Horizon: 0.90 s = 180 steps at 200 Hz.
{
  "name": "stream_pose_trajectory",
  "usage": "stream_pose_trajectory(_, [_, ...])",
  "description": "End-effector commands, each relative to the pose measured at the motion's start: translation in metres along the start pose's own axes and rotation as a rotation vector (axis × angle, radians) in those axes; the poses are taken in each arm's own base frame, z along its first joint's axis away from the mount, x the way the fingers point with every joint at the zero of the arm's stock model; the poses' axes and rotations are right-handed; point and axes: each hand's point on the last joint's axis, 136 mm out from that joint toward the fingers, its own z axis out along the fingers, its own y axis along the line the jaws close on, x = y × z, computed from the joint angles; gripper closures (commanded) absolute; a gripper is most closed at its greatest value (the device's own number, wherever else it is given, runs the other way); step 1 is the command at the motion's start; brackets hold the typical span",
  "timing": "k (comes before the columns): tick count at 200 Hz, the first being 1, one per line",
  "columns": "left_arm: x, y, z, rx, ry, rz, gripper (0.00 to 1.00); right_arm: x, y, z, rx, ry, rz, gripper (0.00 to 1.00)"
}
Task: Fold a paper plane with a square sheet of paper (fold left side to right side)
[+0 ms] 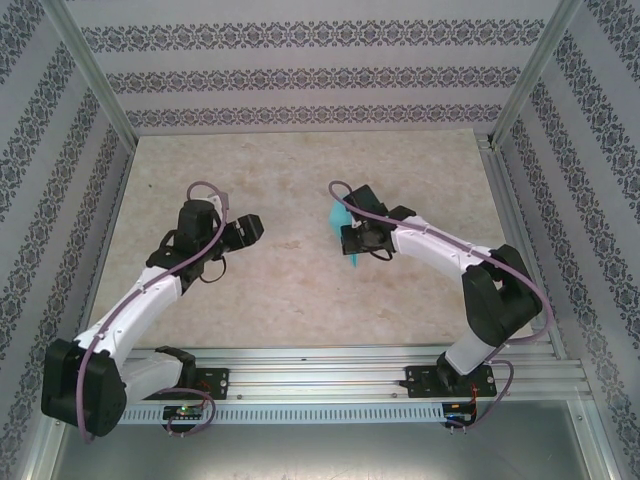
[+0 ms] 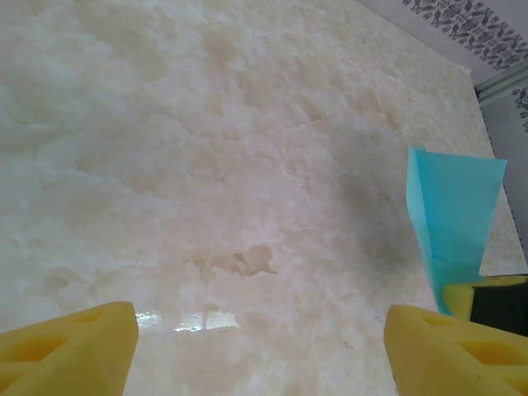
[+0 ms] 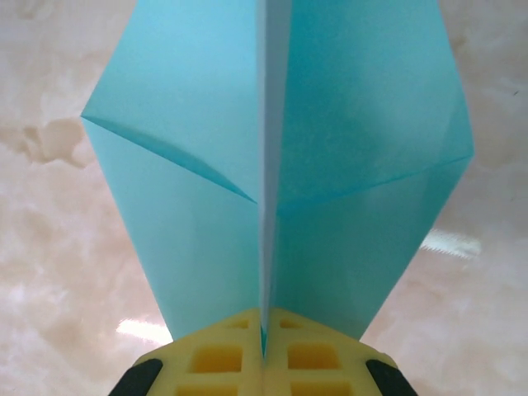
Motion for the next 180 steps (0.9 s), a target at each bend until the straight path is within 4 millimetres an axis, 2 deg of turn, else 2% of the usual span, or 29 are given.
stream_pose_trajectory(1, [0.008, 0.026, -0.009, -0.108, 0.0, 0.015, 0.19, -0.014, 0.005, 0.02, -0.077, 0.014, -0.07, 1.0])
stream_pose_trajectory(31, [0.011, 0.029, -0.013, -0.121, 0.001, 0.014, 0.18, -0.016, -0.019, 0.048, 0.012, 0.079, -0.048, 0.99])
stream_pose_trajectory(54, [0.013, 0.033, -0.012, -0.133, 0.005, 0.013, 0.18, -0.019, -0.025, 0.061, -0.004, 0.078, -0.003, 0.99])
stream_pose_trajectory(77, [0.014, 0.034, -0.012, -0.138, 0.005, 0.015, 0.18, -0.018, -0.028, 0.069, -0.007, 0.089, 0.008, 0.96])
stream_pose_trajectory(124, [0.016, 0.037, -0.014, -0.152, 0.005, 0.02, 0.17, -0.012, -0.039, 0.077, 0.013, 0.126, 0.041, 0.82])
stream_pose_trajectory(158, [0.016, 0.036, -0.014, -0.146, 0.006, 0.016, 0.17, -0.014, -0.044, 0.08, 0.045, 0.144, 0.053, 0.81])
stream_pose_trajectory(180, [0.016, 0.036, -0.014, -0.145, 0.007, 0.017, 0.17, -0.013, -0.047, 0.084, 0.054, 0.159, 0.073, 0.88])
